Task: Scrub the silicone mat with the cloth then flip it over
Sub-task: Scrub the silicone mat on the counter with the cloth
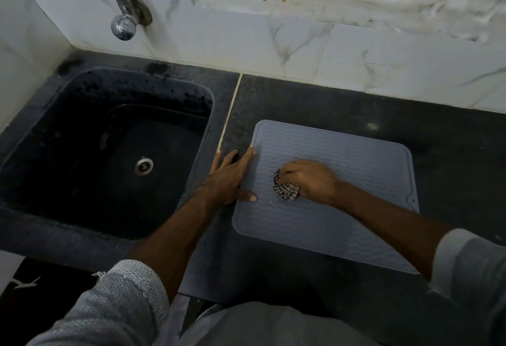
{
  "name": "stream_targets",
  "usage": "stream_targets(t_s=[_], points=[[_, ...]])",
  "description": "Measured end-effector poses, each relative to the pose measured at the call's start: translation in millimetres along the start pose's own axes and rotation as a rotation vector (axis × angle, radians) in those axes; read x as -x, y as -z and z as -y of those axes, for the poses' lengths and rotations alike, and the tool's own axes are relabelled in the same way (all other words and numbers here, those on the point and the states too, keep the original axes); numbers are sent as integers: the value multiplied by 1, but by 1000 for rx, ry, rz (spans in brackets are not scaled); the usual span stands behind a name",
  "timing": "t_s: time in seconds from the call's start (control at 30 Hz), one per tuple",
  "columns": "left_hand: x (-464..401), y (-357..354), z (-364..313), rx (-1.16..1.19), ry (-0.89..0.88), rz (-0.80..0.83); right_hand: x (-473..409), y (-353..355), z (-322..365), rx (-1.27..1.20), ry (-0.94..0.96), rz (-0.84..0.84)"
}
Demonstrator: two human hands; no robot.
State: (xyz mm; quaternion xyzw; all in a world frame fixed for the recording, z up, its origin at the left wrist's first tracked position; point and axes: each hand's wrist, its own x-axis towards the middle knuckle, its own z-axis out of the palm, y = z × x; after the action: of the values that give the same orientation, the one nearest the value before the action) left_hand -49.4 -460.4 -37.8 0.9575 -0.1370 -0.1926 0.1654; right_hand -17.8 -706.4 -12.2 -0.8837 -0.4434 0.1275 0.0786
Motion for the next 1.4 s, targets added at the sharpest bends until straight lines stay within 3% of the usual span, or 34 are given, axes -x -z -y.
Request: stream_targets(t_s=[0.23, 0.5, 0.67, 0.77, 0.9, 1.07, 1.3, 1.4], points=[[-1, 0, -2, -50, 3, -15, -46, -1, 28, -45, 28, -44], [0, 1, -1, -35, 8, 2, 12, 3, -6, -19, -21, 12], [-1, 2, -1, -38, 13, 9, -20, 13, 8, -106, -9, -66], [-1, 0, -2, -54, 8, -4, -45, 9, 22, -102, 18, -17], [1, 0, 0, -44, 14, -1, -19, 3, 7, -33, 34, -22], [1, -1, 0, -32, 2, -11, 19, 5, -13, -70, -72, -29], [0, 0, -2, -67, 16, -2, -26, 15, 21, -59, -49, -73], [0, 0, -2, -69, 24, -5, -29, 11, 21, -57, -120, -61]])
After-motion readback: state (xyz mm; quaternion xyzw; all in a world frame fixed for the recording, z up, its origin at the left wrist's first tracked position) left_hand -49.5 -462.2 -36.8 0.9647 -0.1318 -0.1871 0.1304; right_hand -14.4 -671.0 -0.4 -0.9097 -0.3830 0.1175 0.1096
